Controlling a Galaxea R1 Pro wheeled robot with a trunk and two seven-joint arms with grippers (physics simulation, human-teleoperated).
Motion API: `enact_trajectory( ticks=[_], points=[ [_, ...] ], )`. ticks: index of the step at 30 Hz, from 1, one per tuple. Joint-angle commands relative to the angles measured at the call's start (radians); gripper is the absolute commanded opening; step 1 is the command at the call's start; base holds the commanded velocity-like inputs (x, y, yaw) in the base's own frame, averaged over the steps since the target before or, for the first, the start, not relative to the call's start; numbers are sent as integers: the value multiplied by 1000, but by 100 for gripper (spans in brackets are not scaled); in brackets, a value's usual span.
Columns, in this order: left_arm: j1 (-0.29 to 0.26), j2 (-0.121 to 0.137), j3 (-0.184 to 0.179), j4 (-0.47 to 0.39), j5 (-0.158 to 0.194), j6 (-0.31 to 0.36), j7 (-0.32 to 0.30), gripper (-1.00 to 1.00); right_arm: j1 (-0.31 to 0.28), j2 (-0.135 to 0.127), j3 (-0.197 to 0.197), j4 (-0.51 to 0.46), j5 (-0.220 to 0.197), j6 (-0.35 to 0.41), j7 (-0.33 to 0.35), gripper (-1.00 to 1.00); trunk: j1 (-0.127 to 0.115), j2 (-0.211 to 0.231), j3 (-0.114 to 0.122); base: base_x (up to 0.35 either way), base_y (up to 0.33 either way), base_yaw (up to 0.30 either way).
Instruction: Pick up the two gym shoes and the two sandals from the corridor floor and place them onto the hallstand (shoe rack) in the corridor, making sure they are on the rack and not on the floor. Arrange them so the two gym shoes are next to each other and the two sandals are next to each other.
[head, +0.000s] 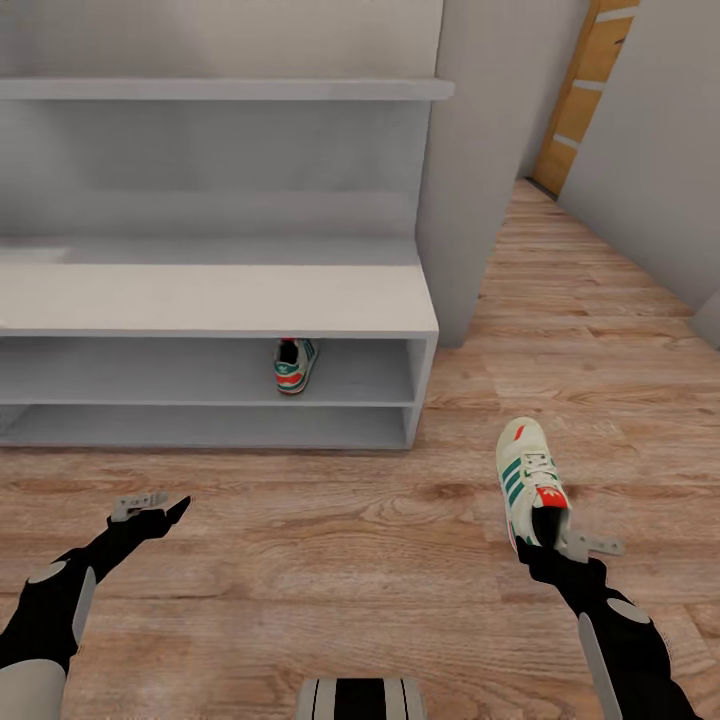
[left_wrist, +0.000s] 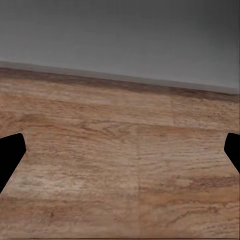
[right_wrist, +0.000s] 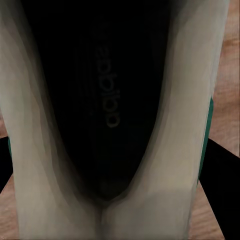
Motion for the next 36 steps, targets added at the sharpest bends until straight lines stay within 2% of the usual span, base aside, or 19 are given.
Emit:
enact_trajectory(
  ticks=[1,24,36],
  points=[
    [-1,-1,4,-1,-3,7,-7,100,0,0,0,-2,0,6,1,-100,0,0,-1,-146,272,0],
    [-1,-1,4,-1,-3,8,-7,100,0,0,-2,-2,0,6,1,-100,0,0,-1,-244,232,0],
    [-1,-1,4,-1,-2,10,-7,100,0,0,-1,-2,0,6,1,-100,0,0,-1,-157,277,0]
  ],
)
